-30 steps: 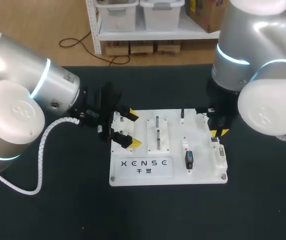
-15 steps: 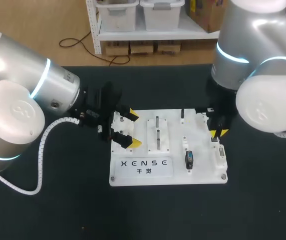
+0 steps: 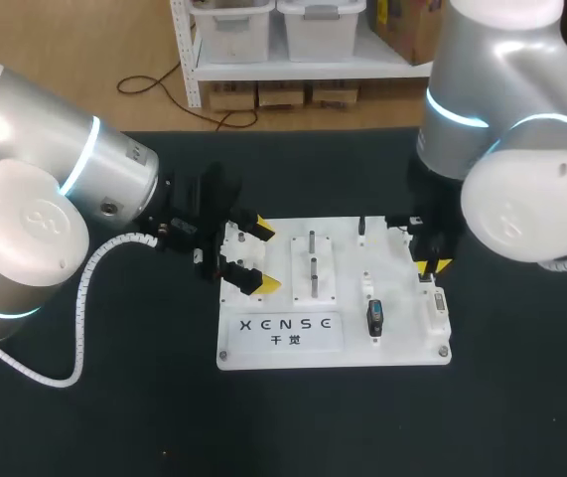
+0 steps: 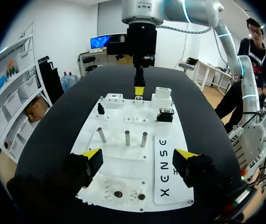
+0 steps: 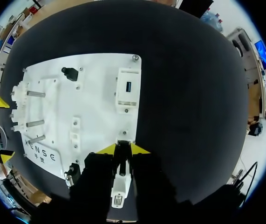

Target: Insert the Ethernet cable into its matching sockets.

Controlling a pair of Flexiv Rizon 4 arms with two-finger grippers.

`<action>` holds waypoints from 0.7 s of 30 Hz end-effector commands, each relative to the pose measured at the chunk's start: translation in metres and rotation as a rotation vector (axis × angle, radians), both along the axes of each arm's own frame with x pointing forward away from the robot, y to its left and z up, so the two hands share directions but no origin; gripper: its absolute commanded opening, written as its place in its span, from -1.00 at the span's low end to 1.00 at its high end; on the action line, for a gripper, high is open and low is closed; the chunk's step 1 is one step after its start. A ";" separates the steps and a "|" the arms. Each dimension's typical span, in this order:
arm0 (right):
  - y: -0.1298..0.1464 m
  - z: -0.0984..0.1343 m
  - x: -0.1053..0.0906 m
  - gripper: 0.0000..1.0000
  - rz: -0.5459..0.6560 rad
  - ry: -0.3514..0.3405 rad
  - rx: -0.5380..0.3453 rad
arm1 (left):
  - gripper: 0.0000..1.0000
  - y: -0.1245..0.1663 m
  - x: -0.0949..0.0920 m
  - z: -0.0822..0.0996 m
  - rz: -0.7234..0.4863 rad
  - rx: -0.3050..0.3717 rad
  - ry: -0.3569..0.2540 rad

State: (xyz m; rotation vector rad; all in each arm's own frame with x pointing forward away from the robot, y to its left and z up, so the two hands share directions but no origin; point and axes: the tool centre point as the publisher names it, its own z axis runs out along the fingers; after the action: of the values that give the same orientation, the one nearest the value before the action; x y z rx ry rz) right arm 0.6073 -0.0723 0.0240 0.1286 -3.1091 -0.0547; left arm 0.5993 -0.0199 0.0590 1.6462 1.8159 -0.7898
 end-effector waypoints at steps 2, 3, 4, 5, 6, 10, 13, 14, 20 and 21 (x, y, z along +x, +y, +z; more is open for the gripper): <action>-0.001 -0.014 0.003 -1.00 0.005 0.007 0.004 | 1.00 -0.001 0.000 -0.001 0.001 0.003 0.000; -0.001 -0.016 0.003 -1.00 0.007 0.007 0.004 | 1.00 -0.001 0.000 -0.001 0.001 0.003 0.000; -0.001 -0.017 0.004 -1.00 0.009 0.007 0.004 | 1.00 -0.001 0.000 -0.001 0.001 0.003 0.000; 0.000 -0.018 0.004 -1.00 0.010 0.005 0.005 | 1.00 -0.001 0.000 -0.001 0.001 0.003 0.000; 0.000 -0.018 0.005 -1.00 0.015 0.000 0.006 | 1.00 -0.001 0.000 -0.001 0.001 0.003 0.000; 0.003 -0.020 0.005 -1.00 0.025 -0.007 0.000 | 1.00 -0.001 0.000 -0.001 0.001 0.003 0.000; 0.006 -0.022 0.003 -1.00 0.032 -0.008 0.002 | 1.00 -0.001 0.000 -0.001 0.001 0.003 0.000; 0.007 -0.023 0.003 -1.00 0.033 -0.008 0.002 | 1.00 -0.001 0.000 -0.001 0.001 0.003 0.000; 0.007 -0.025 0.000 -1.00 0.035 -0.005 -0.007 | 1.00 -0.001 0.000 -0.001 0.001 0.003 0.000; 0.007 -0.026 -0.001 -1.00 0.035 -0.004 -0.010 | 1.00 -0.001 0.000 -0.001 0.001 0.003 0.000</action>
State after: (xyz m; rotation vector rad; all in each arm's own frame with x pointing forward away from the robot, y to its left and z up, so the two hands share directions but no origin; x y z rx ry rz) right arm 0.6073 -0.0690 0.0168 0.1854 -3.1062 -0.0438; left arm 0.5993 -0.0199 0.0590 1.6462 1.8159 -0.7898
